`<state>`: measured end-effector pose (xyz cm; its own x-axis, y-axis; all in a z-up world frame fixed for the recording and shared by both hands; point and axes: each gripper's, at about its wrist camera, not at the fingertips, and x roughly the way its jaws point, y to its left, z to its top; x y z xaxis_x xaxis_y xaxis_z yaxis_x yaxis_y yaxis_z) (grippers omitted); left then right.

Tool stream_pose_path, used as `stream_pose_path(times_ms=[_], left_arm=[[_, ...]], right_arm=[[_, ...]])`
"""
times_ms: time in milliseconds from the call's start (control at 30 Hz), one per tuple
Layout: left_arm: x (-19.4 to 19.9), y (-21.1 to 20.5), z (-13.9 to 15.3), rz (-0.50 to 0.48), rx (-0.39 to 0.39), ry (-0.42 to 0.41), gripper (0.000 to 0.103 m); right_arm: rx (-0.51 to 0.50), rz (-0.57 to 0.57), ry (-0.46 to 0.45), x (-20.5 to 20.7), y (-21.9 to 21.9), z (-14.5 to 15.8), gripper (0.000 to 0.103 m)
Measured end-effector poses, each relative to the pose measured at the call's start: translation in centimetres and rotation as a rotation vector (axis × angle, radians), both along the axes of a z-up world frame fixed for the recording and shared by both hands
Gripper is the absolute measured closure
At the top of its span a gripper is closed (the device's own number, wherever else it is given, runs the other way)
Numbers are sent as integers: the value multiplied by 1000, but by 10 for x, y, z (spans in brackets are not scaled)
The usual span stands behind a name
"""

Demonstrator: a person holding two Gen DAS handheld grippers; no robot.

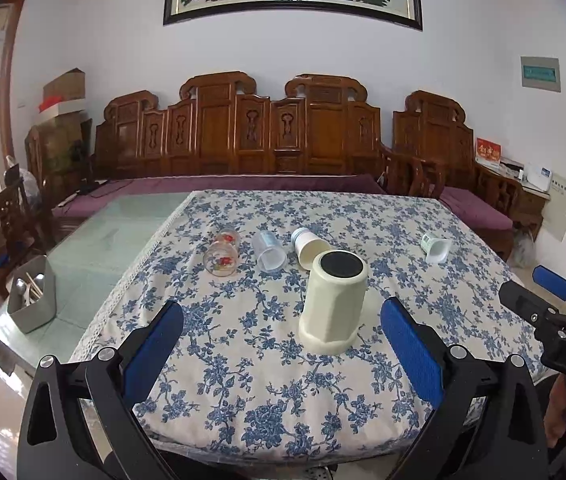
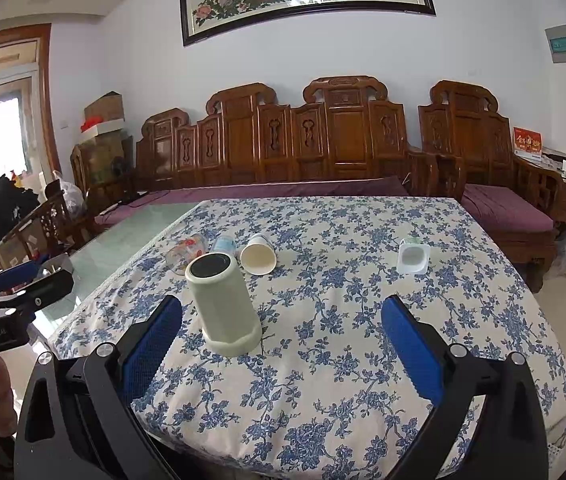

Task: Flip cup upside down
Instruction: 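Open the left gripper and pull it back from the cup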

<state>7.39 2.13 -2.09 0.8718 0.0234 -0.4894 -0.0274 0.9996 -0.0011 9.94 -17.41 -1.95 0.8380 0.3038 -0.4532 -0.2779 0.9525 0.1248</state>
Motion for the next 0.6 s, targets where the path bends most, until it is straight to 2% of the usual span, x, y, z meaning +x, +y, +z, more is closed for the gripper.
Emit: stream_pose_path(times_ms=[600], left_arm=[[-2,-3,0,3,2,-7,8]], right_arm=[[4,2,3,1,-1,-2,3]])
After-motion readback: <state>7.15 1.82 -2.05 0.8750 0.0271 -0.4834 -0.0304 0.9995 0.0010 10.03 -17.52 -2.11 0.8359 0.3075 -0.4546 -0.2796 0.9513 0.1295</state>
